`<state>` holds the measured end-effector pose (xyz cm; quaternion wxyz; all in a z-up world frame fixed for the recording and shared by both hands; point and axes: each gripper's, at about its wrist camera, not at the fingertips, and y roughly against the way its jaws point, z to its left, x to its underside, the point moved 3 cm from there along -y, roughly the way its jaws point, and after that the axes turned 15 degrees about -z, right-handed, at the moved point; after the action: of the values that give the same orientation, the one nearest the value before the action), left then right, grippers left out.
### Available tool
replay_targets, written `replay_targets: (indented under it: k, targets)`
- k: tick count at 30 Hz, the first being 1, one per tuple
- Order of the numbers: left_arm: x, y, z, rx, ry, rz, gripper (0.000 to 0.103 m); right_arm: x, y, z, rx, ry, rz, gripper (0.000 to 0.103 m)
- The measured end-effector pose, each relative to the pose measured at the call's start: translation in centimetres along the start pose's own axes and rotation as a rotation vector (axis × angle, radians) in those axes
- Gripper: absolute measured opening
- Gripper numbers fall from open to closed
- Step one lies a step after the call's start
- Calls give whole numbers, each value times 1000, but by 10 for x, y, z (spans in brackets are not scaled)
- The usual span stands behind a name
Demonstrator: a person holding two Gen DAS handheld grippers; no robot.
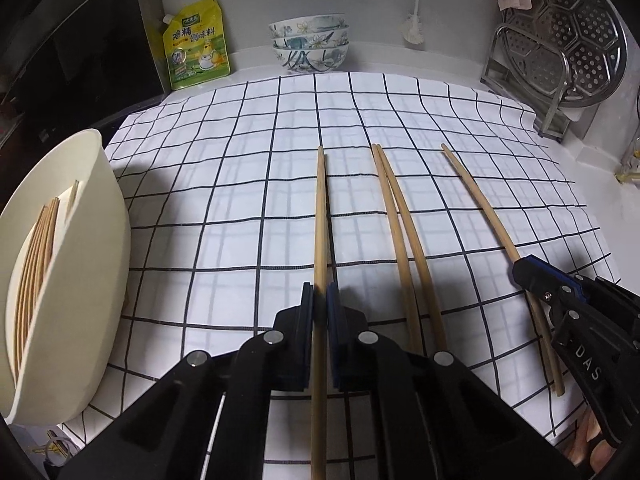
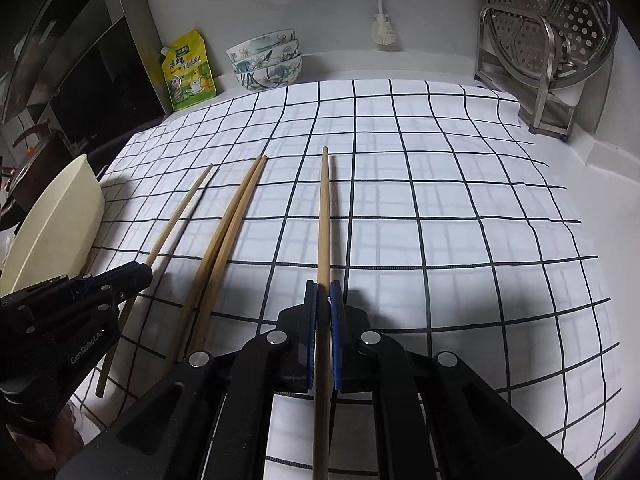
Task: Organize utensils
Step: 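Lift the held chopsticks with both tools and carry them over the basin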
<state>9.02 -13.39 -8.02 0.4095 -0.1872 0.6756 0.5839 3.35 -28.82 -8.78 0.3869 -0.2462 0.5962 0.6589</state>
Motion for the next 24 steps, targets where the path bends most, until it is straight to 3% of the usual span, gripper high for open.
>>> replay_targets:
  k: [12, 24]
  targets:
    - [-11, 25, 8, 19, 18, -40, 8, -9, 25, 6, -2, -34, -53, 6]
    - [-27, 76, 37, 47, 72, -130, 8, -31, 61, 42, -30, -19, -134, 6]
